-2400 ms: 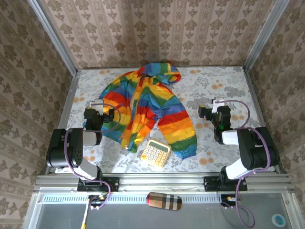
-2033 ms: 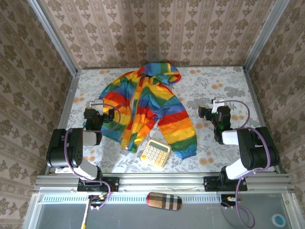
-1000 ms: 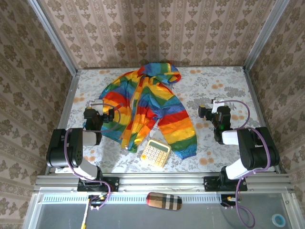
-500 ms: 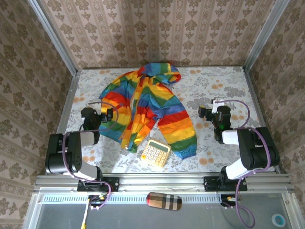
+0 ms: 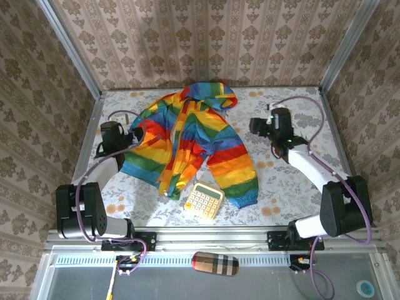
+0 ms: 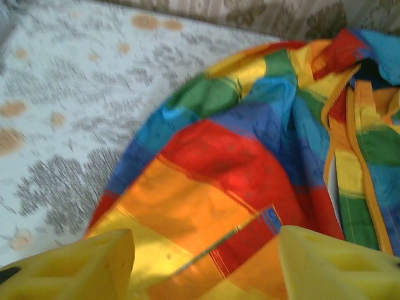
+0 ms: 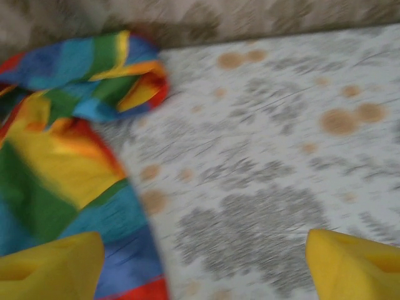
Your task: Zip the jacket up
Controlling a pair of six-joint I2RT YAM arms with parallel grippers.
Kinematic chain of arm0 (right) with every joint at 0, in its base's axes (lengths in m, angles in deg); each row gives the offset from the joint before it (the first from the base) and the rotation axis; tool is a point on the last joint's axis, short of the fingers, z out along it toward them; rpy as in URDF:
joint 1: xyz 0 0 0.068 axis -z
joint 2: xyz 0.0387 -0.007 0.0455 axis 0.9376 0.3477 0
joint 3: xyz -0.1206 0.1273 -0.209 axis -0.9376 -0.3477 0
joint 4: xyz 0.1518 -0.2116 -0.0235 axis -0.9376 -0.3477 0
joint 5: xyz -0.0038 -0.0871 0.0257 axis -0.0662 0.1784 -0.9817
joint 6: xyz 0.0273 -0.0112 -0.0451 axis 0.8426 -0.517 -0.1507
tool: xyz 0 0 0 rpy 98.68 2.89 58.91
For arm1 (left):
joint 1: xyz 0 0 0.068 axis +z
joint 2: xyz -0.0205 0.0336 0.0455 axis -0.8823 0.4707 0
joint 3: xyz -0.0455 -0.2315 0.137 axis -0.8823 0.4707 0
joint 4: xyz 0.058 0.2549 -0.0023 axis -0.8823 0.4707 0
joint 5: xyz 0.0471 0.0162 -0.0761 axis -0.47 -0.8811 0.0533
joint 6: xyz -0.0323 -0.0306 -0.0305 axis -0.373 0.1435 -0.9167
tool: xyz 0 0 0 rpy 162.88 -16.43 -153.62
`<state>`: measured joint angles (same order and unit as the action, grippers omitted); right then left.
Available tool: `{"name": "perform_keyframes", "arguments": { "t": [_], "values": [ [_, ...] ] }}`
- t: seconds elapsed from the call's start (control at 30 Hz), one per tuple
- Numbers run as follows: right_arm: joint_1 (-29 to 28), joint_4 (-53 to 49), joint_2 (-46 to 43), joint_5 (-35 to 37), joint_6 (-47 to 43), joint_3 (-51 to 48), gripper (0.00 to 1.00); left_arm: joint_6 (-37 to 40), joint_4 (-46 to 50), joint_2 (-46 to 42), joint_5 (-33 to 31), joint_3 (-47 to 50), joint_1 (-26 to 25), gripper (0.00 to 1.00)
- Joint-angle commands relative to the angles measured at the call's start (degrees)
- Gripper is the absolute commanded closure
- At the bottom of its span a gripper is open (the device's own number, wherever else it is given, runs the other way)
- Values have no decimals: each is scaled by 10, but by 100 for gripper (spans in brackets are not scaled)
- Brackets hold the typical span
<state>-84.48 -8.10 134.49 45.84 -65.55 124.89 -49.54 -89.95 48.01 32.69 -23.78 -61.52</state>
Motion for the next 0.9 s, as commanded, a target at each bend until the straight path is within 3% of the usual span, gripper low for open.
{"name": "perform_keyframes", "arguments": {
  "t": [0.0, 0.2, 0.33, 0.5, 0.73, 0.87],
  "values": [
    [-83, -114, 49, 16, 68, 35, 18, -76, 82, 17, 41, -4, -13, 41],
    [-201, -143, 191, -28, 132, 139, 28, -96, 99, 73, 70, -5, -49, 41],
    [-228, -182, 281, -44, 145, 207, 38, -110, 108, 115, 85, -11, -65, 42],
    [-218, -224, 355, -50, 147, 270, 54, -138, 102, 159, 105, -8, -89, 48],
    [-161, -271, 436, -74, 125, 361, 66, -182, 44, 206, 141, 4, -145, 64],
    [-118, -302, 474, -90, 113, 421, 68, -221, -4, 226, 149, 8, -193, 66]
  ]
}}
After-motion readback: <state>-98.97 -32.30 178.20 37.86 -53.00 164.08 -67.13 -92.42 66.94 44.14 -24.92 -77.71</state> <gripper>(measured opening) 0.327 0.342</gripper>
